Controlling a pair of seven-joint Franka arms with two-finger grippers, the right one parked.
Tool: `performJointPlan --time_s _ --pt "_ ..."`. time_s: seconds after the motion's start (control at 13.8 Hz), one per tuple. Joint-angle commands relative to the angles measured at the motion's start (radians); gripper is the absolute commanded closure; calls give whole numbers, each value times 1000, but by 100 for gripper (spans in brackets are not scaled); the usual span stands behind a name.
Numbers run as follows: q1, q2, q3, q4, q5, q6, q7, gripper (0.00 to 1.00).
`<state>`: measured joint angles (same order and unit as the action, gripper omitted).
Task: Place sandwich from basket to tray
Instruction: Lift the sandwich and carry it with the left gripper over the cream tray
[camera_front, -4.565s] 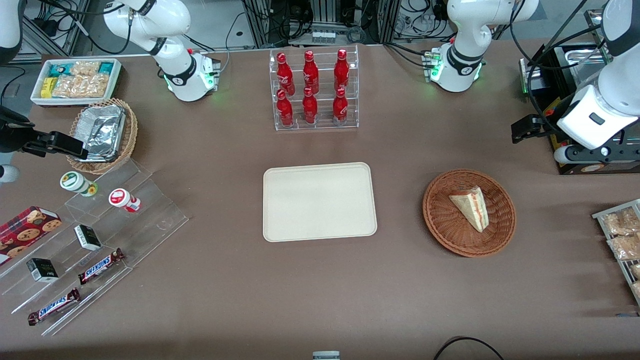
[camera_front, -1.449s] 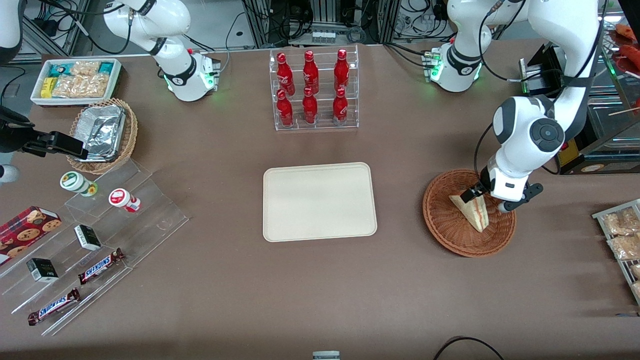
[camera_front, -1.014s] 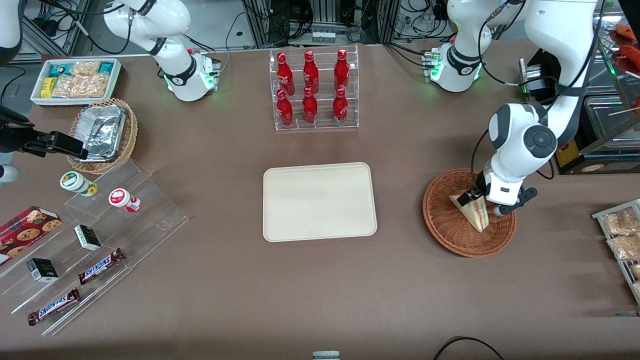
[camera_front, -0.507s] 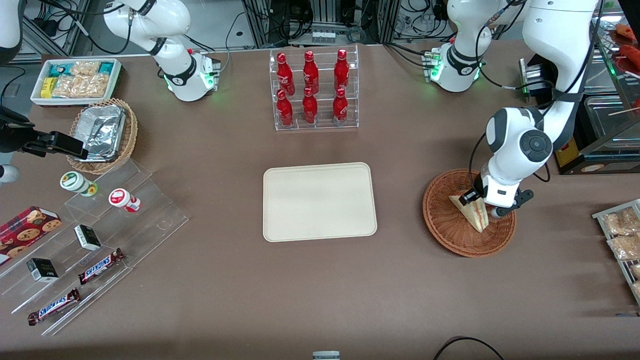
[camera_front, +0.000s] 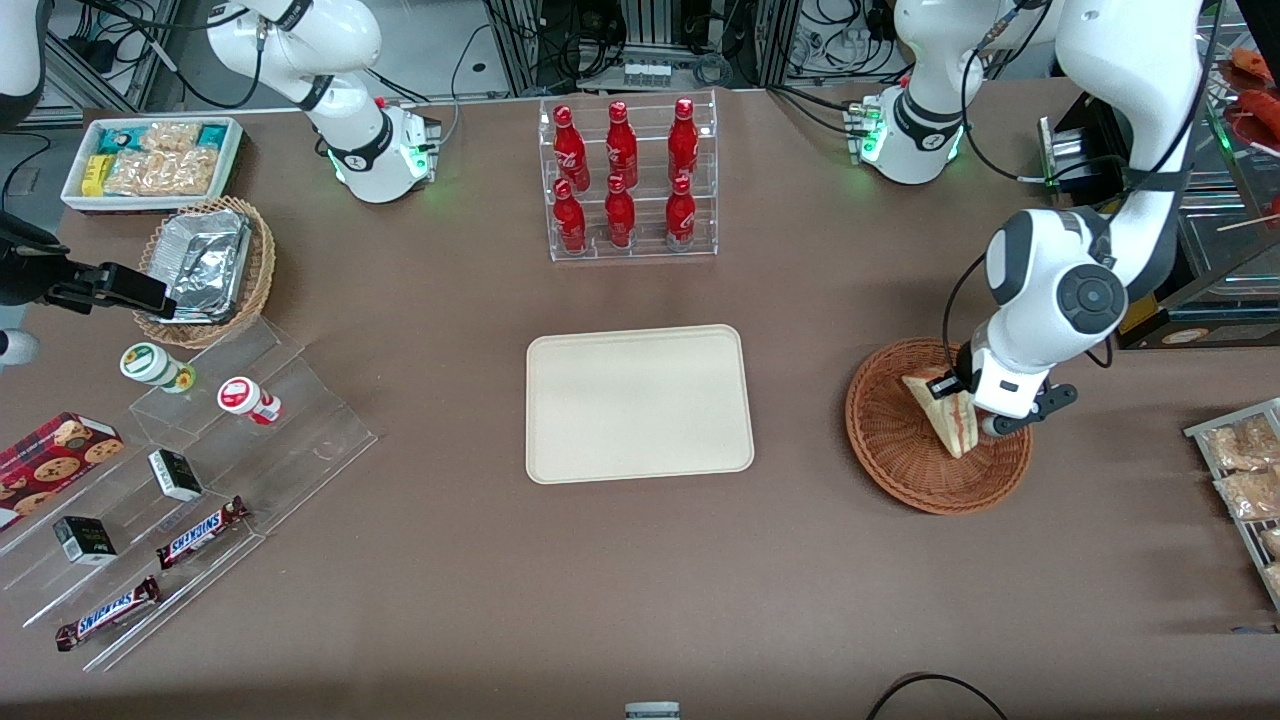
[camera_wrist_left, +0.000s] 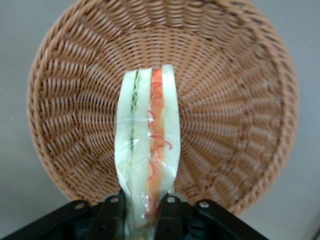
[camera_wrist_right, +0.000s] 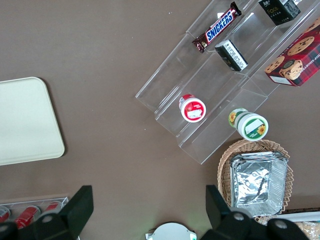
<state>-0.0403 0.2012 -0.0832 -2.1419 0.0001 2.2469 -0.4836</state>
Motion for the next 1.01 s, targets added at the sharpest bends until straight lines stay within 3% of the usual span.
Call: performJointPlan --time_s 0.0,0.36,0.94 --pt "-9 -2 -35 92 11 -107 107 100" --pt "-33 46 -168 201 12 -147 111 100" --pt "-308 230 -171 440 17 -199 -113 100"
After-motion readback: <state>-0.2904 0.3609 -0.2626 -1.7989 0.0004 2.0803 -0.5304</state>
